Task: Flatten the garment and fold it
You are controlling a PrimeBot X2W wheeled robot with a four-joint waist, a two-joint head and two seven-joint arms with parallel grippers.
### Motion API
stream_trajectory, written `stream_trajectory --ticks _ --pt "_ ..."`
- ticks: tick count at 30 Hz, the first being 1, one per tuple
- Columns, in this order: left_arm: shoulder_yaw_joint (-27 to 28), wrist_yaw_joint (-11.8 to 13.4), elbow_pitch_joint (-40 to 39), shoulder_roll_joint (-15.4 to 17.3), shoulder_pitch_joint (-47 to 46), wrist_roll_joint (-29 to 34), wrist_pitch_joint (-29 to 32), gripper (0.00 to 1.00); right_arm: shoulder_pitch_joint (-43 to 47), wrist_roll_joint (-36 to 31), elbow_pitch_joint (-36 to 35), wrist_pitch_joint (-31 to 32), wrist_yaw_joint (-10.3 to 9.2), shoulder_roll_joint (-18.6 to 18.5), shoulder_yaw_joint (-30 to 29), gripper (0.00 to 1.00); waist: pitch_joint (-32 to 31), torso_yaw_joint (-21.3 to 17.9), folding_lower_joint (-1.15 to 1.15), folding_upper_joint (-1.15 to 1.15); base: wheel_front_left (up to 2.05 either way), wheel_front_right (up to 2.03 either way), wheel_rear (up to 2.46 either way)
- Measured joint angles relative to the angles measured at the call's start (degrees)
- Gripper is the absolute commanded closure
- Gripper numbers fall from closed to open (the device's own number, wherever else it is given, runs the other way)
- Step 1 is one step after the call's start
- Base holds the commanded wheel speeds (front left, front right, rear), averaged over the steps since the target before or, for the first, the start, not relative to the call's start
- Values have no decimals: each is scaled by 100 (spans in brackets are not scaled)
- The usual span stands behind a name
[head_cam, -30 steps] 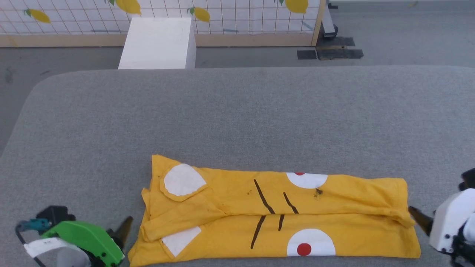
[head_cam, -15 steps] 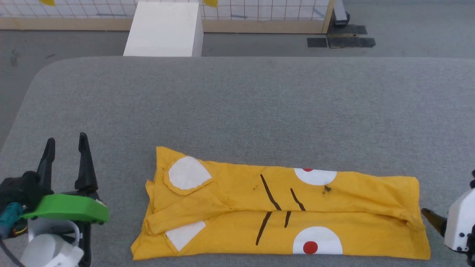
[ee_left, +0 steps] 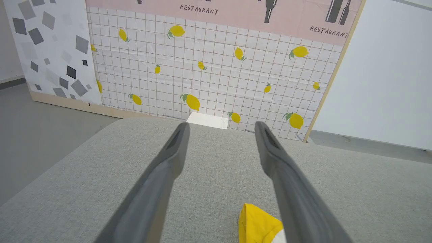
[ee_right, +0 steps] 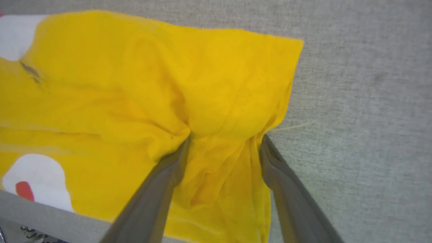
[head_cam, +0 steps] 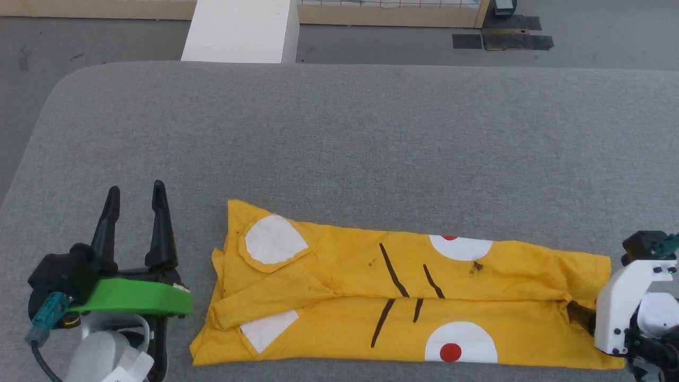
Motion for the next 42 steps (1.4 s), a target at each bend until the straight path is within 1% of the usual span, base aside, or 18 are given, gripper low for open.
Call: stream_trajectory --ticks 5,6,7,8,11,14,17,18,23,25,28,30,32,36,40,42 --pt "151 -202 57 -265 5 97 0 0 -81 0 67 77 -12 -57 177 0 5 -3 0 0 0 0 0" --pt "174 -232 57 -298 6 132 0 0 -118 -1 94 127 -11 -57 177 58 5 -5 0 0 0 0 0" --pt "198 -263 78 -335 7 148 0 0 -143 -8 124 182 -11 -55 163 93 2 -8 0 0 0 0 0" --pt "220 -290 96 -365 12 172 0 0 -168 -18 143 202 -10 -56 132 100 -1 -14 0 0 0 0 0" --pt "324 -310 166 -456 44 205 -15 0 -224 -115 232 213 -7 -60 -7 100 0 -38 0 0 0 0 0" --pt "397 -348 214 -525 65 225 -16 0 -286 -214 356 223 41 -2 -224 100 3 -59 0 0 0 0 0" --pt "433 -394 272 -563 66 305 -16 0 -396 -461 528 226 42 -66 -592 100 2 -54 0 0 0 0 0" --pt "454 -398 282 -581 67 347 -16 0 -437 -560 620 210 41 -119 -793 100 4 -50 0 0 0 0 0" --pt "470 -449 390 -619 66 404 -18 0 -502 -1446 1021 194 40 -408 -1617 100 -1 -22 0 0 0 0 0" --pt "470 -454 419 -624 66 405 -16 0 -533 -1774 1105 196 38 -402 -1858 100 -8 -15 0 0 0 0 0" --pt "459 -471 455 -631 66 433 -18 0 -632 -2116 1077 234 38 -332 -1947 100 -32 -21 0 0 0 0 0" --pt "435 -497 515 -632 66 450 -18 0 -644 -2275 962 389 38 -352 -1791 100 -62 -29 0 0 0 0 0" --pt "393 -523 591 -633 68 446 -16 0 -643 -2204 722 634 37 -368 -1533 100 -103 -39 0 0 0 0 0" --pt "400 -548 682 -622 91 438 -16 0 -578 -1789 20 1146 37 -439 -799 100 -185 -90 1 0 0 0 0" --pt "398 -546 712 -625 140 437 -16 0 -336 -1213 -900 1847 36 -644 -36 100 -277 -146 1 0 0 0 0" --pt "392 -546 719 -628 148 419 -16 0 -284 -876 -1358 2062 36 -647 292 100 -322 -166 0 0 0 0 0"
